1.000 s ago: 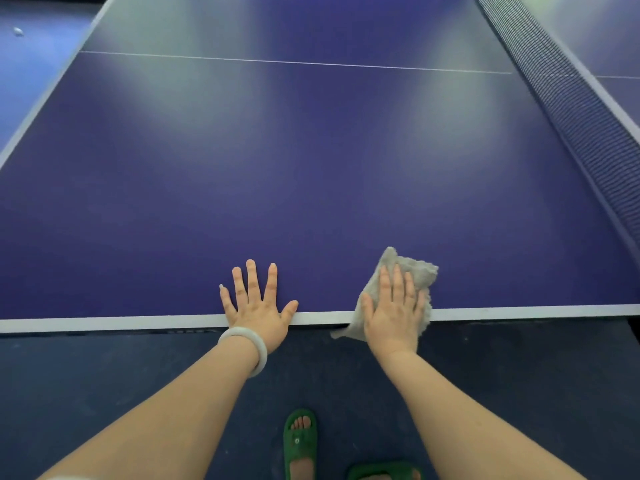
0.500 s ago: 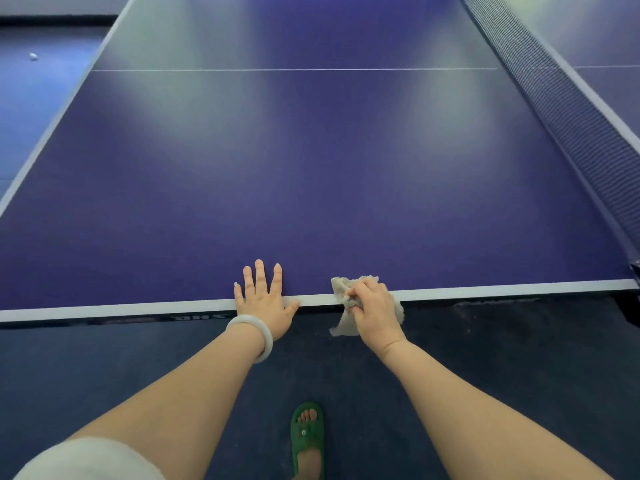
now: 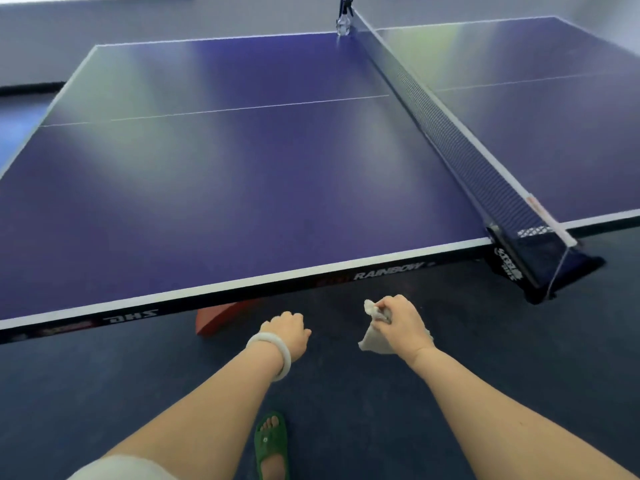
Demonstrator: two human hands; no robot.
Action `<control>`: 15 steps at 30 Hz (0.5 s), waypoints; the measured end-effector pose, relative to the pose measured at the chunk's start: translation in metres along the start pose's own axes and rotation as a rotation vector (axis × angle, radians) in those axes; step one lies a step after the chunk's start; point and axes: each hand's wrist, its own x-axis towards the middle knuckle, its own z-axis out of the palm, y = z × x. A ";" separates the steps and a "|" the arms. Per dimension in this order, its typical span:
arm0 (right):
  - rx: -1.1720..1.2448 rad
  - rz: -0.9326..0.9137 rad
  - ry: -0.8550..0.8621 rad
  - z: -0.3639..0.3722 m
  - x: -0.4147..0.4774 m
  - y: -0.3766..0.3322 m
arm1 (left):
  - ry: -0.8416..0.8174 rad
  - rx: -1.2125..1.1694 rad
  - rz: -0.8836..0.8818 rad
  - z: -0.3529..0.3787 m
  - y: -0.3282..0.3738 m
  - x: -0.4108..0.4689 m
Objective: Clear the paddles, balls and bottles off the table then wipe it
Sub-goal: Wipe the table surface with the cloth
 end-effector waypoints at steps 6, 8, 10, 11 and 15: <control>-0.034 0.087 0.004 -0.075 -0.083 0.105 | 0.011 -0.052 0.141 0.016 0.142 -0.031; -0.027 0.112 0.025 -0.096 -0.102 0.134 | 0.021 -0.053 0.197 0.023 0.189 -0.038; -0.031 0.142 0.045 -0.116 -0.116 0.161 | 0.025 -0.029 0.252 0.028 0.233 -0.045; -0.031 0.156 0.054 -0.124 -0.121 0.173 | 0.027 -0.015 0.276 0.029 0.252 -0.048; -0.011 0.214 0.097 -0.157 -0.134 0.220 | 0.028 0.030 0.358 0.033 0.318 -0.050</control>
